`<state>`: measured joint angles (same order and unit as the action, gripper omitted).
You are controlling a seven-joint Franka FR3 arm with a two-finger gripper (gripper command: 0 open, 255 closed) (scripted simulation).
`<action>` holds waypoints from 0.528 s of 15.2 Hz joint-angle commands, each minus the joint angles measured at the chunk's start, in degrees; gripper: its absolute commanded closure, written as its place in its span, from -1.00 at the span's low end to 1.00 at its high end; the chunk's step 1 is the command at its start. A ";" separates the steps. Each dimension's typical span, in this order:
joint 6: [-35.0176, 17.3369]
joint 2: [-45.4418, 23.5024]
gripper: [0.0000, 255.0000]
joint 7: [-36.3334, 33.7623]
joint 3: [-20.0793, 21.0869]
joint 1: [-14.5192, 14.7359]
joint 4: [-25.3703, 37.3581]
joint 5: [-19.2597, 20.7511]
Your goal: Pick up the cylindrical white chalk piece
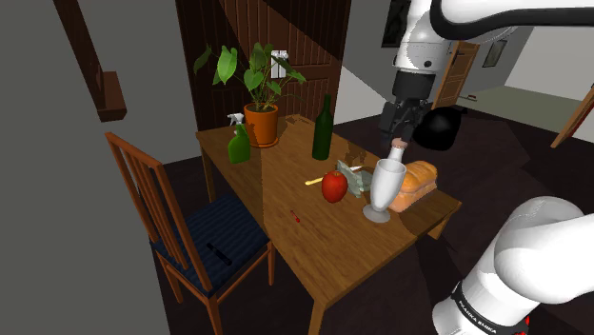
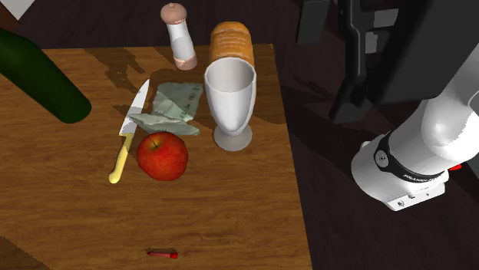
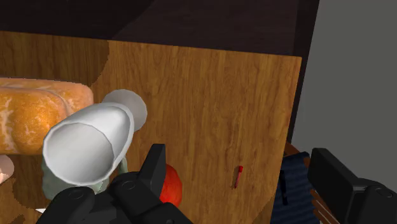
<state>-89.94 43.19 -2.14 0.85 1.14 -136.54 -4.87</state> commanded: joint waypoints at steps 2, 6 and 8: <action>-1.58 -1.75 -1.00 0.19 0.00 -0.26 -0.03 0.60; -7.66 -9.17 -1.00 0.69 -0.01 -1.36 0.58 3.02; -10.49 -13.09 -1.00 0.76 -0.04 -1.93 1.33 4.27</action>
<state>-98.65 32.21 -1.42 0.82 -0.50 -135.46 -1.24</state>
